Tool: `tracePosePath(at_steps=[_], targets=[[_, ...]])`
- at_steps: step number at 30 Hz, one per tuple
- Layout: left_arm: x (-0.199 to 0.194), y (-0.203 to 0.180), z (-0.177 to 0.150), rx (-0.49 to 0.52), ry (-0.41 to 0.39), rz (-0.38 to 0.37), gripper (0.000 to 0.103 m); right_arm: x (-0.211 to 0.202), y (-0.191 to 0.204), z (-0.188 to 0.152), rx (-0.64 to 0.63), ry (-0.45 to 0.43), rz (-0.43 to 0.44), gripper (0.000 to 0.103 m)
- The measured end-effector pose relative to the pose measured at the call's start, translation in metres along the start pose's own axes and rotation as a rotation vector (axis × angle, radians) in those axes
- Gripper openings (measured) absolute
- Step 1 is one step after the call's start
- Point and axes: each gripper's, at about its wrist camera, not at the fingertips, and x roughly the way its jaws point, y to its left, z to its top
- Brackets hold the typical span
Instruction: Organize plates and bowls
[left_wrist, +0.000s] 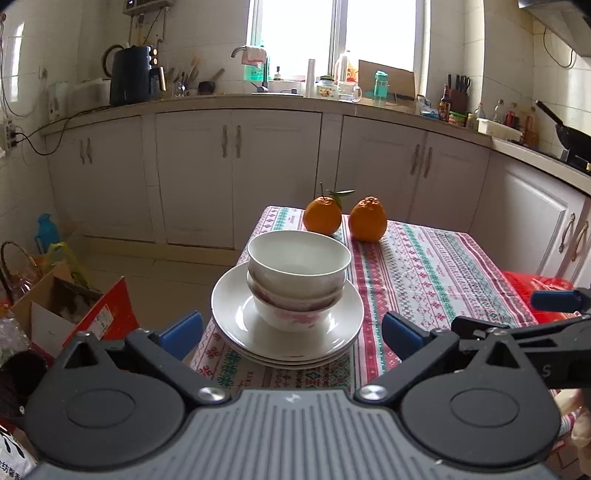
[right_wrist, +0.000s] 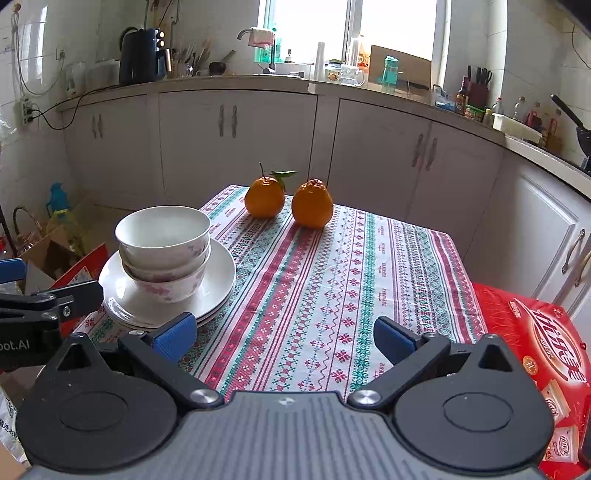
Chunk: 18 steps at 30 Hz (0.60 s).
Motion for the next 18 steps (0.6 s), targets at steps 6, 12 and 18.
tracePosePath(at_steps=[6, 12, 18], targets=[[0.0018, -0.0038, 0.0003, -0.013, 0.007, 0.011, 0.102, 0.0025, -0.0036, -0.0009, 0.014, 0.004, -0.009, 0.103], [0.0021, -0.0050, 0.0004, -0.011, 0.007, 0.018, 0.102, 0.0035, -0.0034, -0.0006, 0.017, 0.000, -0.017, 0.103], [0.0015, -0.0054, 0.0008, -0.010, 0.012, 0.024, 0.102, 0.0025, -0.0026, -0.0002, 0.014, -0.005, -0.027, 0.103]])
